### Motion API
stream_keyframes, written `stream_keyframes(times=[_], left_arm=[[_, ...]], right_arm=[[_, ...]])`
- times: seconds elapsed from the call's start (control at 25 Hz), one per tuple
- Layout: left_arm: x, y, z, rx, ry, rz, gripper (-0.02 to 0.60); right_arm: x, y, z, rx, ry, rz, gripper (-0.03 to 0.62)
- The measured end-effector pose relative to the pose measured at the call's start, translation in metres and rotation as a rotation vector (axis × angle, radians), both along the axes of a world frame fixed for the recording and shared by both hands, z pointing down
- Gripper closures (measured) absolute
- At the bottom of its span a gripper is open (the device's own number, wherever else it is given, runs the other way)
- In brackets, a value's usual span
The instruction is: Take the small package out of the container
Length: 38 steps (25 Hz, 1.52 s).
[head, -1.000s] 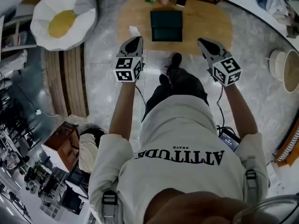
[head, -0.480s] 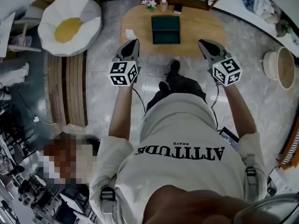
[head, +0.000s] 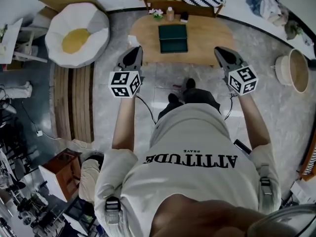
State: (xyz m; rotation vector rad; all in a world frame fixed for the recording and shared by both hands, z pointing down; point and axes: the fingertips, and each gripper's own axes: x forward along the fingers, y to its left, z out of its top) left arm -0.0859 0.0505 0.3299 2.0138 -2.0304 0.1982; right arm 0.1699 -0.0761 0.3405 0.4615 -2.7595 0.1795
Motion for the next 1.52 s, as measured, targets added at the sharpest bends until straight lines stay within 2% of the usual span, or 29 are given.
stream_keyframes(times=[0.52, 0.72, 0.96, 1.52], left_arm=[[0.067, -0.025, -0.049, 0.08, -0.031, -0.061, 0.558], [0.089, -0.03, -0.065, 0.109, -0.042, -0.088, 0.558], [0.095, -0.028, -0.074, 0.126, -0.041, -0.131, 0.558], [0.089, -0.024, -0.077, 0.133, -0.055, -0.159, 0.558]], right_arm=[[0.074, -0.06, -0.036, 0.057, -0.018, 0.012, 0.572], [0.102, -0.09, -0.061, 0.068, -0.076, 0.056, 0.572], [0.116, -0.107, -0.076, 0.091, -0.119, 0.067, 0.572], [0.11, -0.116, -0.089, 0.108, -0.175, 0.051, 0.574]])
